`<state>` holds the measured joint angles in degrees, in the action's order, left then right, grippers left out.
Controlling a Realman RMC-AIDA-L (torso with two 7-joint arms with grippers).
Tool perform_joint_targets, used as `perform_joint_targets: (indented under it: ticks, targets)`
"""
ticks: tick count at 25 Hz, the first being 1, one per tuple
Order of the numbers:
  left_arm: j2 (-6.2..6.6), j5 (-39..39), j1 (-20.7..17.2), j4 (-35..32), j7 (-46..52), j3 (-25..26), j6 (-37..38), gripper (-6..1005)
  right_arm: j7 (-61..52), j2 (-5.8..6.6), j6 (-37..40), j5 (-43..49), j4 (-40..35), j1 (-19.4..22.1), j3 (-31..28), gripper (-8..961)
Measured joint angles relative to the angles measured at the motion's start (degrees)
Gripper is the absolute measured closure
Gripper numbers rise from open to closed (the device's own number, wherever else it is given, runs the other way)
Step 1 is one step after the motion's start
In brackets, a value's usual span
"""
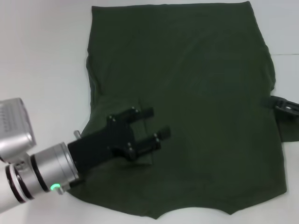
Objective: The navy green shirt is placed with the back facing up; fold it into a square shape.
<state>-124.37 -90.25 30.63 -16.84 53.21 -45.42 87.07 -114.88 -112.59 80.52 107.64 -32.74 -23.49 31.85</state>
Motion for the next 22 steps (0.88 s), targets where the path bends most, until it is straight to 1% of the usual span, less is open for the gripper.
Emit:
perform_joint_targets:
  ticks: [3, 4, 8, 12, 14, 17, 21, 22]
  targets:
    - [-0.02, 0.0, -0.1, 0.3, -3.0, -2.8, -1.0, 309, -3.7, 1.34, -3.2, 2.9, -0.7, 0.8, -0.5, 62]
    - [0.01, 0.0, -0.2, 0.3, -3.9, -3.8, -1.3, 309, -5.0, 1.98, -4.2, 4.0, -0.7, 0.8, -0.5, 62]
    - [0.21, 0.0, -0.5, 0.0, -4.7, -5.6, -1.9, 310, -7.4, 4.03, -6.6, 6.0, -0.8, 0.8, -0.6, 62]
    - [0.27, 0.0, -0.9, 0.0, -6.0, -6.5, -2.5, 310, -8.1, 5.33, -8.9, 7.5, -0.8, -0.1, -0.6, 62]
    - [0.25, 0.0, -1.0, 0.0, -6.4, -6.8, -3.1, 311, -8.1, 5.64, -10.1, 8.5, -0.8, -0.8, -0.6, 63]
    - [0.16, 0.0, -1.1, 0.1, -6.7, -7.0, -3.7, 311, -8.1, 5.66, -11.7, 9.8, -0.8, -1.8, -0.4, 63]
    - [0.11, 0.0, -1.1, 0.2, -6.7, -7.0, -4.4, 309, -7.9, 5.07, -13.9, 10.8, -0.1, -3.0, -0.1, 63]
    - [0.1, 0.0, -0.9, 0.2, -6.7, -7.1, -4.7, 309, -7.8, 4.59, -14.9, 11.6, 0.1, -3.5, 0.0, 63]
